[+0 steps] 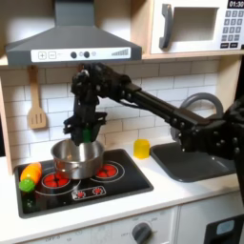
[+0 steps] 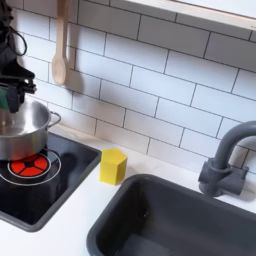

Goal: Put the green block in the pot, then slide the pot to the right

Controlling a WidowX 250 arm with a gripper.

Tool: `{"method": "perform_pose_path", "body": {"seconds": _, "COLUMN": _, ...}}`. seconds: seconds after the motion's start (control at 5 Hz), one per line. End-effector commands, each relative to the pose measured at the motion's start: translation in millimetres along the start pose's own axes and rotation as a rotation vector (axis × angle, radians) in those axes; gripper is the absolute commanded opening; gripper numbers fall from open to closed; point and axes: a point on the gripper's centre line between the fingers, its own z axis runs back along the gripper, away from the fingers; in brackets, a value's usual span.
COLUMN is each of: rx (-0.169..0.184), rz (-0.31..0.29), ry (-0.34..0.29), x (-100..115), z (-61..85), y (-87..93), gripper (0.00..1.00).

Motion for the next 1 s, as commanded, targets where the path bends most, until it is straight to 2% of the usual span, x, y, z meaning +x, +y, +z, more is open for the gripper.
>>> {"method": "perform_pose_path", "body": {"seconds": 0.0, "rx": 0.010, "rz": -0.022, "ry": 0.008, "x": -1, "z": -1.8, "y": 3.2, "gripper": 1.00}}
{"method": "perform_pose_path", "body": {"seconds": 0.6, "rx": 0.005, "rz": -0.052, "ry": 0.096, "x": -19, "z": -33.3, "y": -1.8, "gripper": 1.00}}
{"method": "perform_pose_path", "body": {"seconds": 0.8, "rx": -0.001, "rz": -0.057, "ry": 0.101, "x": -20, "z": -34.9, "y": -4.2, "gripper": 1.00}}
